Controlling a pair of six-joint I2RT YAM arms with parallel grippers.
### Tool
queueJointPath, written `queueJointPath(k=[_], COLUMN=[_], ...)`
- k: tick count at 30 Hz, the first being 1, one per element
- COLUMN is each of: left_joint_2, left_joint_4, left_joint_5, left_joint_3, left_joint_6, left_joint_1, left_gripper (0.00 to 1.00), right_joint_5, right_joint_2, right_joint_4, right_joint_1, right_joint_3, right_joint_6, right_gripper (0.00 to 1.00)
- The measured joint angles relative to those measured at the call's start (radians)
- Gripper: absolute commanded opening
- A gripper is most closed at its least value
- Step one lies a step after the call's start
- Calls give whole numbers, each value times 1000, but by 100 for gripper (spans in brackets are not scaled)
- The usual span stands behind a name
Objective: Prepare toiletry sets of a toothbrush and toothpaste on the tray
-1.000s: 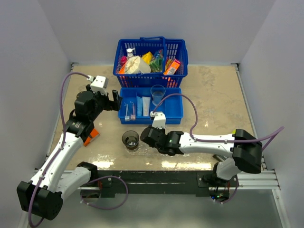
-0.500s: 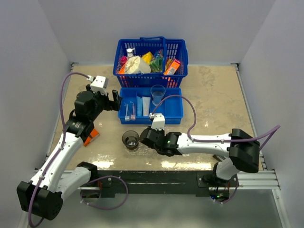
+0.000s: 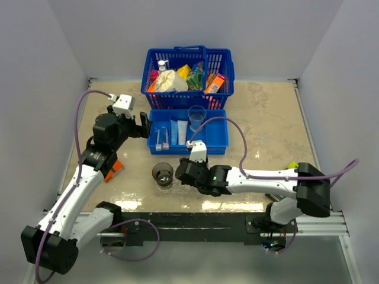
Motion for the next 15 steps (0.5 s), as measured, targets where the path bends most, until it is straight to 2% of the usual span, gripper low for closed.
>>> queueJointPath(k=[3, 7, 11, 15], left_joint_2=[0, 0, 0, 0], left_joint_4=[0, 0, 0, 0], left_joint_5=[0, 0, 0, 0], left_joint_3=[0, 0, 0, 0], left_joint_6=[0, 0, 0, 0], left_joint_1=[0, 0, 0, 0], left_gripper=[96, 96, 96, 96], right_joint_5=[-20, -52, -139, -210], right_joint_2=[-75, -182, -242, -297], right_joint_4=[-4, -21, -25, -25], right_joint_1=[2, -19, -154, -304], right_joint_3=[2, 48, 73, 14], right_joint_6=[-60, -170, -246, -277], right_gripper=[67, 67, 66, 65])
